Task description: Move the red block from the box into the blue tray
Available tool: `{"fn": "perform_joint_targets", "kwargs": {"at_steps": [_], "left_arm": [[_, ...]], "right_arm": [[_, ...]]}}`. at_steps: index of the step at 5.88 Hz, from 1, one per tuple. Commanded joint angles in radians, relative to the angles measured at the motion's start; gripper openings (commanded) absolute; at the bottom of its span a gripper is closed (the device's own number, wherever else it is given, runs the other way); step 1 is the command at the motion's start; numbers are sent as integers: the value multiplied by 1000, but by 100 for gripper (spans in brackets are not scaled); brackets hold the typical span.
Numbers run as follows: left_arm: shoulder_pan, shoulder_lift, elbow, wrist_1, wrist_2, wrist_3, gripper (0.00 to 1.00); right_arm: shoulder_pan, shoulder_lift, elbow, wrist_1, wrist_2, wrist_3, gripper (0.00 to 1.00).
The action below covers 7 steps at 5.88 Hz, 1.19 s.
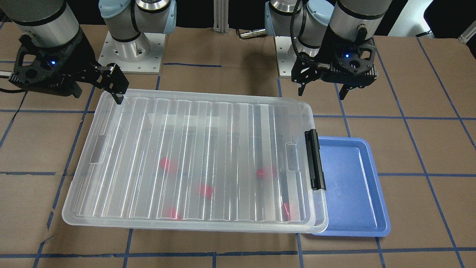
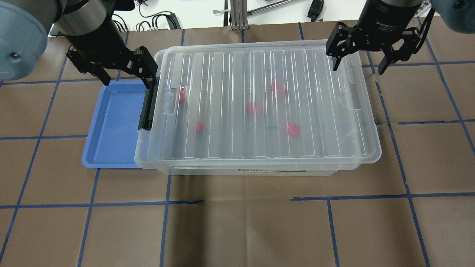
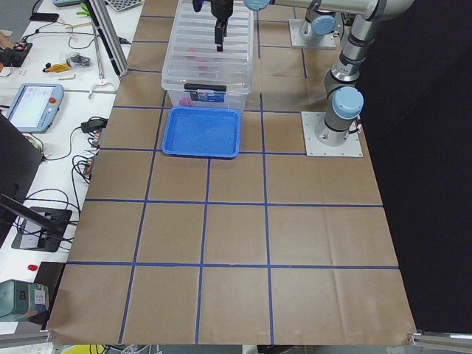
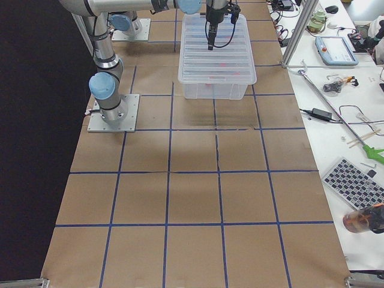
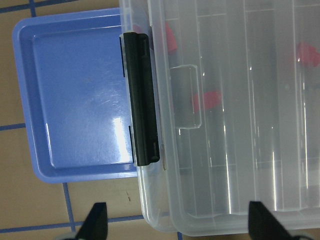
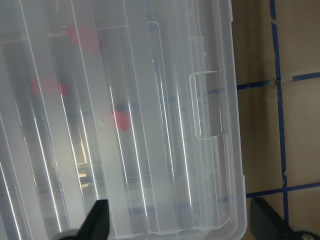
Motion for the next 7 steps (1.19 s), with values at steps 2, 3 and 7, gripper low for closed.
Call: {"fn": "perform_joint_targets", "kwargs": {"at_steps": [2,3,7], "left_arm": [[5,0,1,0,-21,0,99],[5,0,1,0,-22,0,99],[4,2,-4,0,-19,3,99]], "right_arm": [[-120,40,6,-41,2,-157,100],[-148,72,20,-43,2,-199,100],[-156,114,176,-196,-14,-193,100]]}}
